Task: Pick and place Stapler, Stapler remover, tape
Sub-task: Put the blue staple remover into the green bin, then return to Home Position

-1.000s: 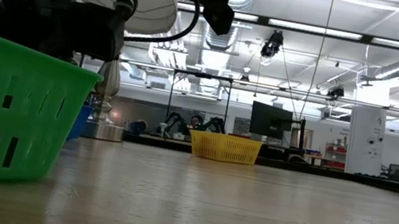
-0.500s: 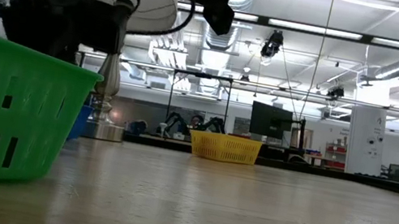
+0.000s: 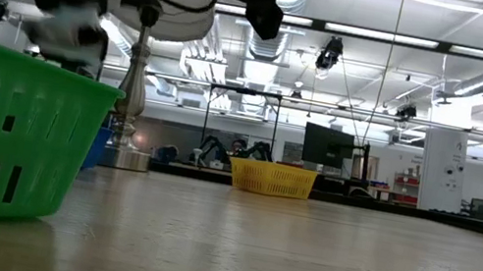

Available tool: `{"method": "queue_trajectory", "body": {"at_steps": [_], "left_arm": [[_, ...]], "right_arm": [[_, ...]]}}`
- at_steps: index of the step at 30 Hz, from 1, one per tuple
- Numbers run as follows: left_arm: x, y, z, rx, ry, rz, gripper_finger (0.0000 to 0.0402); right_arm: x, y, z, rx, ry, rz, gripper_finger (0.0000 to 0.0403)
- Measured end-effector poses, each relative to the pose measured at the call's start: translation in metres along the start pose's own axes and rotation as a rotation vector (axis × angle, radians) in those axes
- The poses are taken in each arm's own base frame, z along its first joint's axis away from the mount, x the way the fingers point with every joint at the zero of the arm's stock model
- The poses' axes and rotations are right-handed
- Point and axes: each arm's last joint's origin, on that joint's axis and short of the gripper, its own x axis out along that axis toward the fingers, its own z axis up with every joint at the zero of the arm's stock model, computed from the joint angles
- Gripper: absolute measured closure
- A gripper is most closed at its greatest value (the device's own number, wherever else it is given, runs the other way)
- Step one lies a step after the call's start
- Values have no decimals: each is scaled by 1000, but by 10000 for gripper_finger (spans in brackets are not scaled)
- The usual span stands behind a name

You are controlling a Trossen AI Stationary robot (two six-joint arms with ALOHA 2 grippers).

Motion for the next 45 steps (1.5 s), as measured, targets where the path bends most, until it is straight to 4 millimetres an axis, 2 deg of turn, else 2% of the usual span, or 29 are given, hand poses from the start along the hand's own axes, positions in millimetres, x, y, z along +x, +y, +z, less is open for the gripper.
{"method": "queue_trajectory", "body": {"at_steps": [5,8,13,19,28,33,36,39,42,43,45], "left_arm": [[2,-27,-4,16,47,-76,401],[14,-34,-12,20,105,-78,401],[38,-32,-21,6,182,-42,401],[56,-30,-21,12,189,-43,398],[74,-17,-22,-76,236,13,347],[67,-18,-17,-133,204,10,313],[59,-22,-13,-150,158,-2,310],[45,-27,-9,-107,39,19,342],[29,-33,-4,-39,-117,62,390],[23,-34,-3,-12,-184,90,393],[12,-36,-2,57,-316,164,394]], "right_arm": [[0,0,0,-9,4,2,202],[0,0,-1,-9,11,2,202],[0,-3,-3,-12,17,-13,202],[-1,-5,-3,-15,17,-20,202],[-1,-7,-6,-15,54,-36,202],[-2,-9,-12,-8,110,-56,204],[-4,-9,-14,2,136,-64,223],[-7,-7,-14,3,140,-61,270],[-11,-7,-14,-16,156,-66,346],[-12,-7,-15,-40,160,-66,371],[-18,-4,-14,-94,154,-60,384]]}}
